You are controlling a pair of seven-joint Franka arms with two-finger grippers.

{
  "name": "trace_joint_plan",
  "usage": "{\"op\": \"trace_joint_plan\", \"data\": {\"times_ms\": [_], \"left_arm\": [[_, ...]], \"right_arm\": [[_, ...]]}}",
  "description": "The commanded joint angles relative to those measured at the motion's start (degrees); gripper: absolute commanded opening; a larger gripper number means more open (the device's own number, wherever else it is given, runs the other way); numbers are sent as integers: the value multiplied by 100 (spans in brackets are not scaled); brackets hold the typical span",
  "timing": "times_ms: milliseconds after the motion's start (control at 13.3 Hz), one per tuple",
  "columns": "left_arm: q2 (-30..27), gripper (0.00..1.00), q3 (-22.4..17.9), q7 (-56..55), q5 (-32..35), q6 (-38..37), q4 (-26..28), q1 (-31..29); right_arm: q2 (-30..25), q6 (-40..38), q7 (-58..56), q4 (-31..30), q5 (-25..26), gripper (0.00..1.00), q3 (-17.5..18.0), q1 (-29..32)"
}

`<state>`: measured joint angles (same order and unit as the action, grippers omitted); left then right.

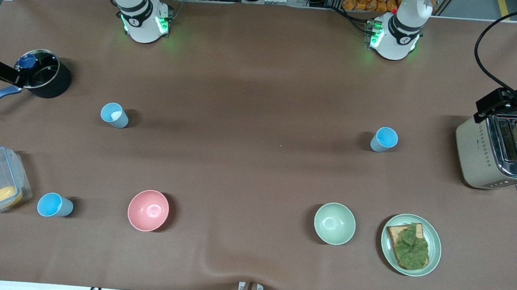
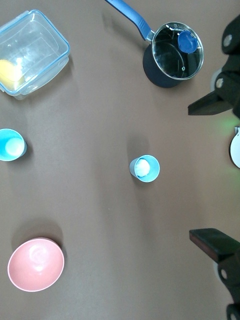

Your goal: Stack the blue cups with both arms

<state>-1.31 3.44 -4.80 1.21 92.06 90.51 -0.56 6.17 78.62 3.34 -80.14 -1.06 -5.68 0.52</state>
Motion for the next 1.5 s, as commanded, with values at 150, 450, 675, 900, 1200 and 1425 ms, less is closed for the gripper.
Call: {"op": "trace_joint_plan", "data": {"times_ms": [150,450,675,900,1200,1425], "left_arm": [[-1,100,-28,59,-112,-153,-60,-6],[8,100,-37,59,-112,-153,-68,-58],[8,100,-37,50,-112,-153,-68,-76],[8,100,-28,50,-112,-153,-60,-103],[8,100,-28,50,-112,-153,-60,-94],[-1,100,-28,41,-112,-153,-60,-94]], "right_arm": [[-19,74,88,60,-34,100,41,9],[-19,74,88,60,-34,100,49,1],[-28,57,80,60,-34,100,41,1],[-19,57,80,60,-34,100,49,1],[-19,48,80,60,-34,100,41,9],[-19,39,88,60,-34,100,41,1]]}}
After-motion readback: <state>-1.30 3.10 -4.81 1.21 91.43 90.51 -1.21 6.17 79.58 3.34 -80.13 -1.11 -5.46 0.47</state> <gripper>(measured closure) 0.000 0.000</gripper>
